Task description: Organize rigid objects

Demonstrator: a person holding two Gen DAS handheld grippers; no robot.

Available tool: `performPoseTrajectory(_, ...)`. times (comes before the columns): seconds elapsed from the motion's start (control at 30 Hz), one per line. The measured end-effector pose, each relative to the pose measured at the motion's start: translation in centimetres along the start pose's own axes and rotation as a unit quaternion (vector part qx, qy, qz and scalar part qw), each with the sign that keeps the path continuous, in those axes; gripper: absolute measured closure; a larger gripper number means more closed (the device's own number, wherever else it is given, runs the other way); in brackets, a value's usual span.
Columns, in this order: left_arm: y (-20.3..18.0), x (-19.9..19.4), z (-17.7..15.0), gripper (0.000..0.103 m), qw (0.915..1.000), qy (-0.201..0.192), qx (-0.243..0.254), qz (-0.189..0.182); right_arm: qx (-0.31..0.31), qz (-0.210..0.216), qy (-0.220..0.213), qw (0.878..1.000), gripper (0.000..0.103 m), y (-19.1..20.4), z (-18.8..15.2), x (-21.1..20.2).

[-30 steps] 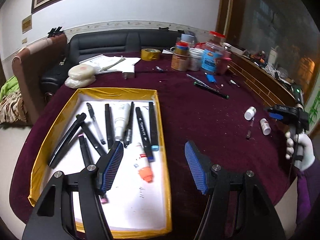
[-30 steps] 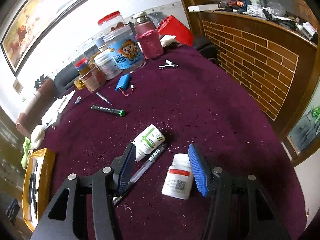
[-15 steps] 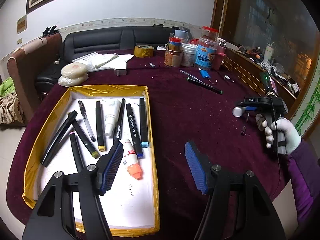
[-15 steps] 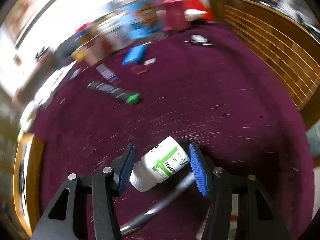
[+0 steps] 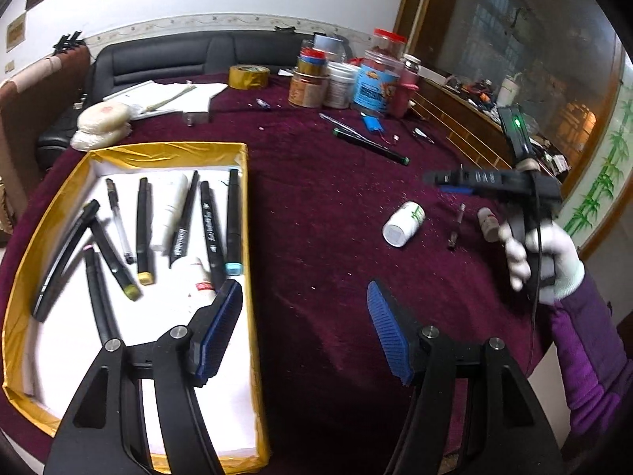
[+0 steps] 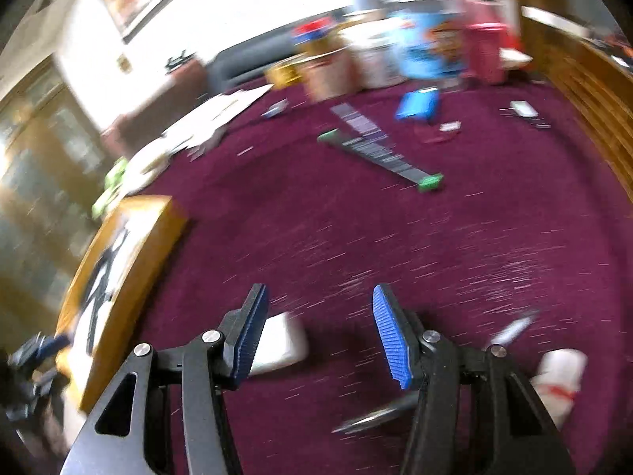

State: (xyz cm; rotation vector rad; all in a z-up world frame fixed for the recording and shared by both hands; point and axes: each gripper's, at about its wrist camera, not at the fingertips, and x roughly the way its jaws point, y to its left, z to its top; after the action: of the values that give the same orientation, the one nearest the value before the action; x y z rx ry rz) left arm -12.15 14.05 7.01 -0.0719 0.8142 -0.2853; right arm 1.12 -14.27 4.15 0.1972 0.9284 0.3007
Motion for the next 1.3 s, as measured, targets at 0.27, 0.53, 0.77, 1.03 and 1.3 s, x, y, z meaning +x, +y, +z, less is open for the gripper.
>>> performPoseTrajectory(0.27, -1.9, 1.4, 0.5, 0.038, 0.9991, 0.022, 0.024, -0.028, 0.107, -0.012, -0.029, 0.994, 0.054, -6.0, -0.6, -2.4)
performPoseTrajectory(0.53, -4.6, 3.5, 0.7, 0.037, 0.9952, 0.056, 0.024, -0.076, 0.068, -0.049, -0.013, 0.996, 0.053, -4.9, 4.5, 0.9)
performPoseTrajectory(0.77, -4.2, 3.7, 0.3, 0.038, 0.9953, 0.067, 0.016, -0.068, -0.076, -0.140, 0.046, 0.986, 0.053, 0.1, 9.5, 9.4)
performPoseTrajectory(1.03, -3.3, 4.2, 1.2, 0.038, 0.9958, 0.064, 0.007, -0.066, -0.054, -0.138, 0.075, 0.986, 0.090, -1.4, 8.5, 9.3)
performPoseTrajectory(1.3, -5.5, 5.9, 2.8, 0.038, 0.9943, 0.068, 0.041, -0.071, 0.012, -0.047, 0.137, 0.989, 0.088, -3.3, 0.7, 2.7)
